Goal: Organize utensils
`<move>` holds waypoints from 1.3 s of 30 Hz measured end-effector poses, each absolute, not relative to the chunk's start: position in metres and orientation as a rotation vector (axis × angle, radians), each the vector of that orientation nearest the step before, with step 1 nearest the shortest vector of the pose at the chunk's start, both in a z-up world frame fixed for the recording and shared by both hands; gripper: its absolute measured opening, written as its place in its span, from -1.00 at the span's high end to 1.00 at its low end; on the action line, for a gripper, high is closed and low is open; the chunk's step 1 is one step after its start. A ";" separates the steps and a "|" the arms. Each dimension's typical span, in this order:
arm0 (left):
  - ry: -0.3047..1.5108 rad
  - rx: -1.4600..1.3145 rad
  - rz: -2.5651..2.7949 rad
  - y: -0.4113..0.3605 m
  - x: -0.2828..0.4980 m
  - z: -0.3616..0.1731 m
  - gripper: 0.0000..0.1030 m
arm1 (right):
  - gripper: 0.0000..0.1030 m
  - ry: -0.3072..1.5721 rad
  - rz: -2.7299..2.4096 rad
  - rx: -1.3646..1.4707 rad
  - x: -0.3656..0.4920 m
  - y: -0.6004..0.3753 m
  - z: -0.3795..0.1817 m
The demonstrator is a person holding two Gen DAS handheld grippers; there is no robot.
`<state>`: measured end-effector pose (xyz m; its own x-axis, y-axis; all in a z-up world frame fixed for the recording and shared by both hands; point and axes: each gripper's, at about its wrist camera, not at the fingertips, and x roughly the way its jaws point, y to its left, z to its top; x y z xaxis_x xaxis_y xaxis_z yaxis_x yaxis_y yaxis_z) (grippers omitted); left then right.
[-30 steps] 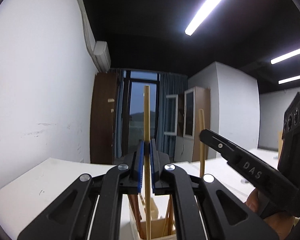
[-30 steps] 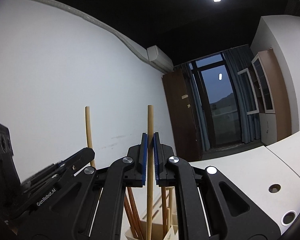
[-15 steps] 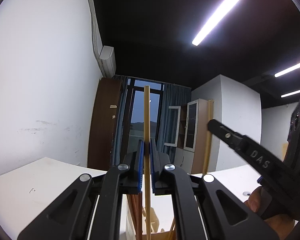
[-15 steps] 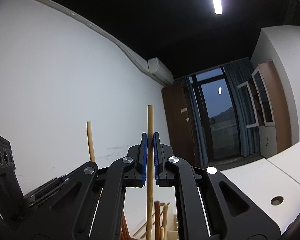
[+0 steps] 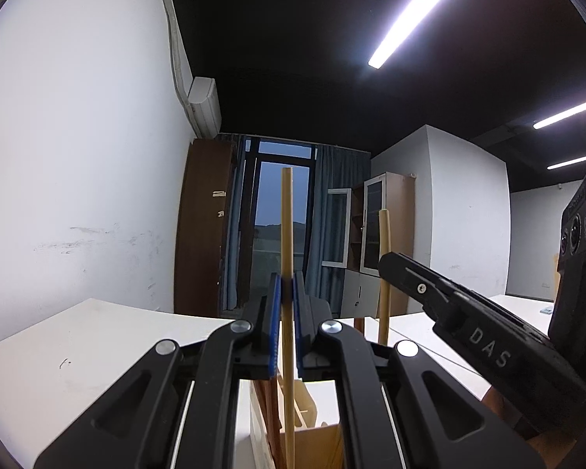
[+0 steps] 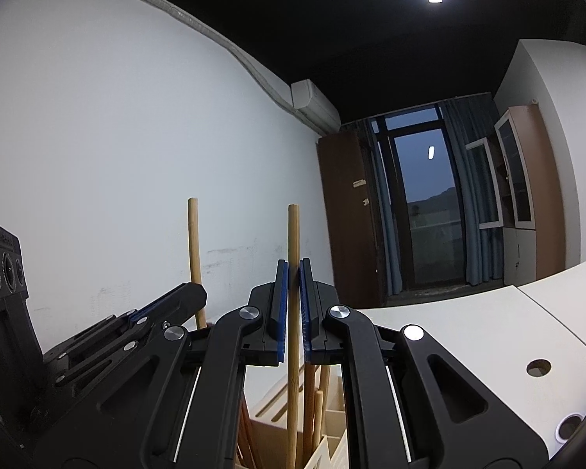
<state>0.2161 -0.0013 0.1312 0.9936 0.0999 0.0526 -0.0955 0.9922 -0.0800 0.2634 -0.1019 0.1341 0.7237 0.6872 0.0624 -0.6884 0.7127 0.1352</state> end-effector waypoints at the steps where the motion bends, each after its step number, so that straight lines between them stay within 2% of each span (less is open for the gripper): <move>1: -0.053 -0.080 0.099 -0.001 0.216 0.130 0.89 | 0.89 -0.004 0.762 0.151 0.262 -0.102 0.133; 8: -0.008 -0.108 0.091 0.006 0.215 0.123 0.88 | 0.87 0.024 0.757 0.120 0.259 -0.101 0.137; 9: -0.003 -0.108 0.092 0.007 0.214 0.123 0.79 | 0.74 0.029 0.751 0.124 0.259 -0.102 0.136; 10: -0.005 -0.112 0.088 0.008 0.211 0.124 0.58 | 0.67 0.035 0.748 0.130 0.259 -0.105 0.136; 12: -0.004 -0.118 0.084 0.011 0.207 0.126 0.43 | 0.67 0.047 0.748 0.131 0.258 -0.107 0.137; 23: 0.029 -0.114 0.109 0.017 0.186 0.127 0.43 | 0.66 0.062 0.731 0.108 0.246 -0.117 0.138; 29: 0.090 -0.085 0.107 0.014 0.182 0.123 0.31 | 0.65 0.083 0.717 0.090 0.242 -0.119 0.137; 35: 0.156 -0.068 0.101 0.012 0.179 0.116 0.16 | 0.51 0.105 0.704 0.065 0.235 -0.130 0.130; 37: 0.160 -0.077 0.099 0.012 0.176 0.115 0.11 | 0.40 0.114 0.699 0.051 0.232 -0.134 0.127; 39: 0.175 -0.078 0.096 0.011 0.172 0.112 0.08 | 0.40 0.127 0.694 0.036 0.232 -0.137 0.124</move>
